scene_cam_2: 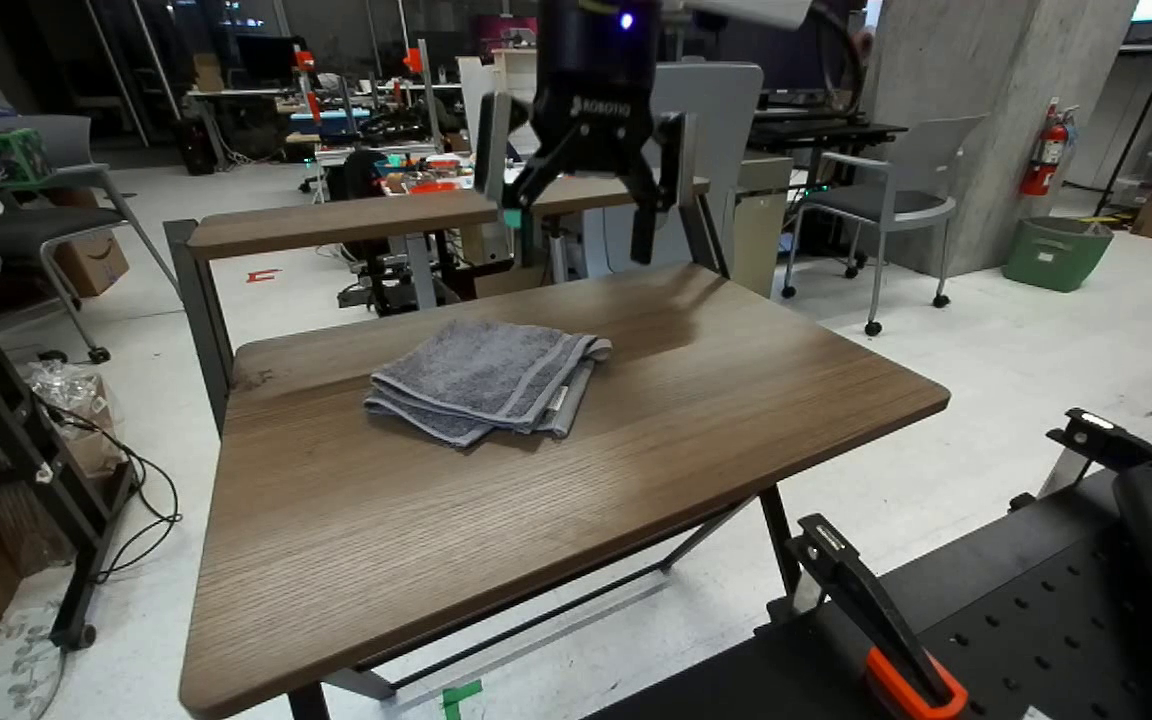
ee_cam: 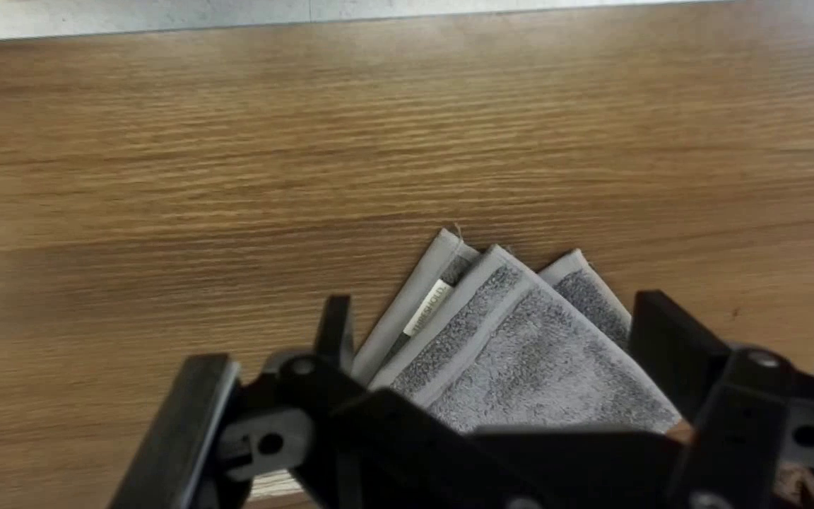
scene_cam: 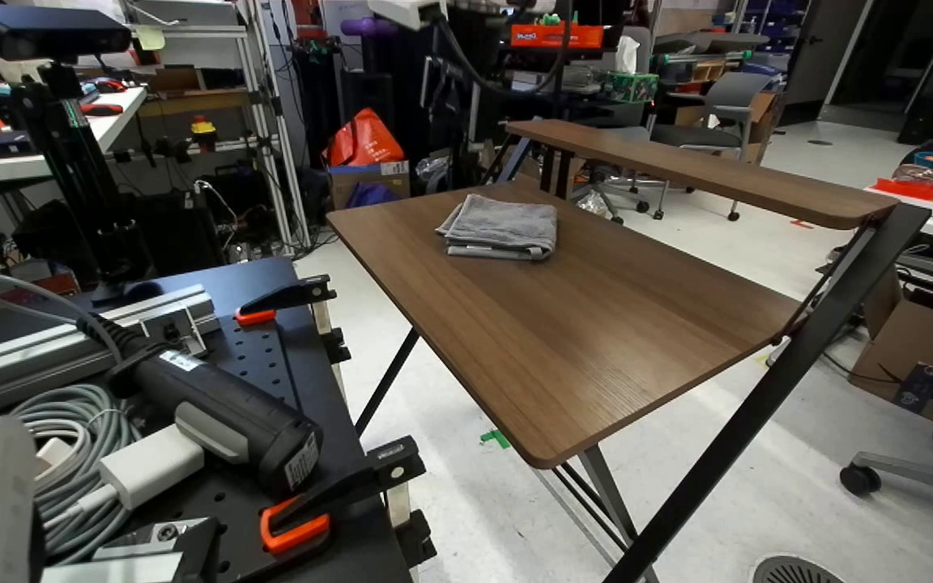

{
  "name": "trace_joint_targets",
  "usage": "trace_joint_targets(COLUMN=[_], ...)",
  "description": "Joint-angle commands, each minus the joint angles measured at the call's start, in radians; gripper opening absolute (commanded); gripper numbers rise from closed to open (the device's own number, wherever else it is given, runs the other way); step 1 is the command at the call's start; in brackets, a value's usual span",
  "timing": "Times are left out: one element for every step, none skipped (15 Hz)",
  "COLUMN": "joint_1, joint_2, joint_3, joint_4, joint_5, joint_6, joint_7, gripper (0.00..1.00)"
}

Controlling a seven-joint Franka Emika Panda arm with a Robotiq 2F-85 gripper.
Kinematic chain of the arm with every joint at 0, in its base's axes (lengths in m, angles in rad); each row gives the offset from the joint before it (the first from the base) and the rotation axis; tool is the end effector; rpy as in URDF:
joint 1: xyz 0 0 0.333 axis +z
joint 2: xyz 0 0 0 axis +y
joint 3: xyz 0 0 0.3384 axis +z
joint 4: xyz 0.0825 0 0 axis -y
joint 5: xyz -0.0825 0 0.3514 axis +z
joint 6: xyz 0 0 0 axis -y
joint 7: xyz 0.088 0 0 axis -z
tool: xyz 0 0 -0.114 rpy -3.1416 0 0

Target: Slide the grey towel to the right.

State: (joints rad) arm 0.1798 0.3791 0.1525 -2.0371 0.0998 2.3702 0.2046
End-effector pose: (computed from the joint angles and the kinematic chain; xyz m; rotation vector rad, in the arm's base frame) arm 0.5487 0.1869 0.2932 -3.0302 -0.0683 0.1135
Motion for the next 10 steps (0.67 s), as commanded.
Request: trace_joint_targets(joint_1=[0.062,0.074,0.089,0.104,0.118,0.131,0.138,0.145,0.155,0.160], joint_2=[0.164,0.198,0.228,0.258,0.287,0.315,0.340,0.365,0.378,0.397], joint_3=[-0.036,-0.042,-0.051,-0.060,-0.069,-0.077,-0.081,-0.083,-0.089,-0.092], joint_4=[0.140,0.168,0.196,0.225,0.257,0.291,0.322,0.354,0.368,0.388], joint_5=[-0.051,-0.053,-0.060,-0.064,-0.066,-0.066,-0.060,-0.053,-0.053,-0.052], joint_6=[0.077,0.098,0.116,0.130,0.140,0.149,0.149,0.149,0.157,0.157], joint_7=[0.098,0.114,0.135,0.150,0.165,0.178,0.188,0.200,0.213,0.221], gripper=[1.00,1.00,1.00,1.00,1.00,1.00,1.00,1.00,1.00,1.00])
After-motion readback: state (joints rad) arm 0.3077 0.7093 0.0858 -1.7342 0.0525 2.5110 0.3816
